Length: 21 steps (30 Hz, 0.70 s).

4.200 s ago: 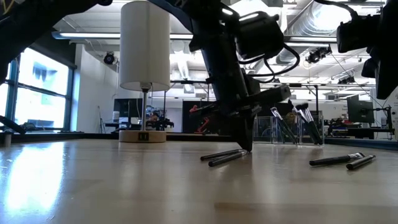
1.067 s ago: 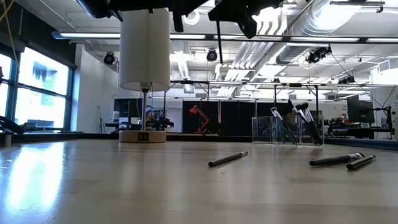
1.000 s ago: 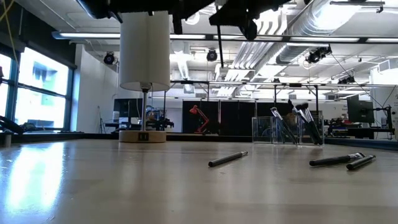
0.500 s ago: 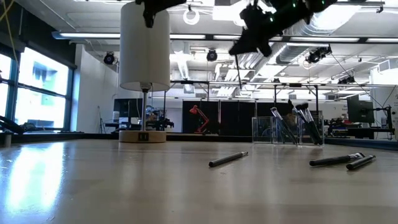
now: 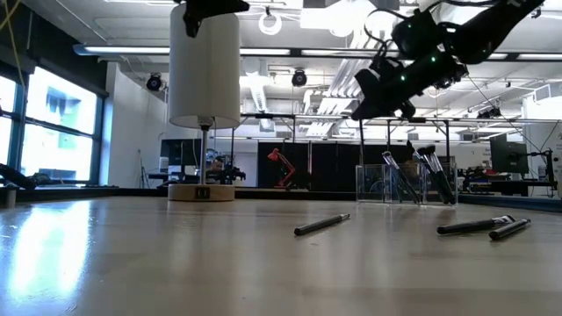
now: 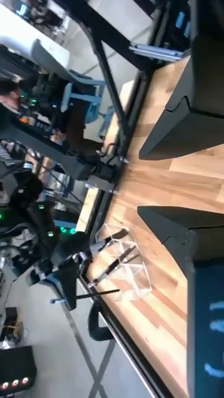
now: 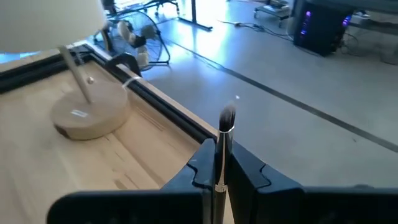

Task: Put items in baskets/containers
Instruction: Put the eyeshadow brush into the transparent organizer

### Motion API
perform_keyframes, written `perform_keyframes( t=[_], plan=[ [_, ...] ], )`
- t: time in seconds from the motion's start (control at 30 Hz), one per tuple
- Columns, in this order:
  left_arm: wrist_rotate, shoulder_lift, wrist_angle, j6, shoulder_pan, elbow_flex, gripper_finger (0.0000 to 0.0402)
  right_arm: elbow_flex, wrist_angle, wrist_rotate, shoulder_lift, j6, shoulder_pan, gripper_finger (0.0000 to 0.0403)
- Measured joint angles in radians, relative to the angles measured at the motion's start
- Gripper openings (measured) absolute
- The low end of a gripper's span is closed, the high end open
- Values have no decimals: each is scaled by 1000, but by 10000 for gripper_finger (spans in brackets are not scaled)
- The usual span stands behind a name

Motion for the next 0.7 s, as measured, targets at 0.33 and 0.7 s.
perform_keyframes(
  t=[0.33,0.7],
  plan=[
    [-2,-1,-18,-17,0,0,129,-126,64,33,1,24,-4,22],
    [-4,-1,-17,-39,0,0,129,-149,130,16,-4,36,-4,99]
  ],
)
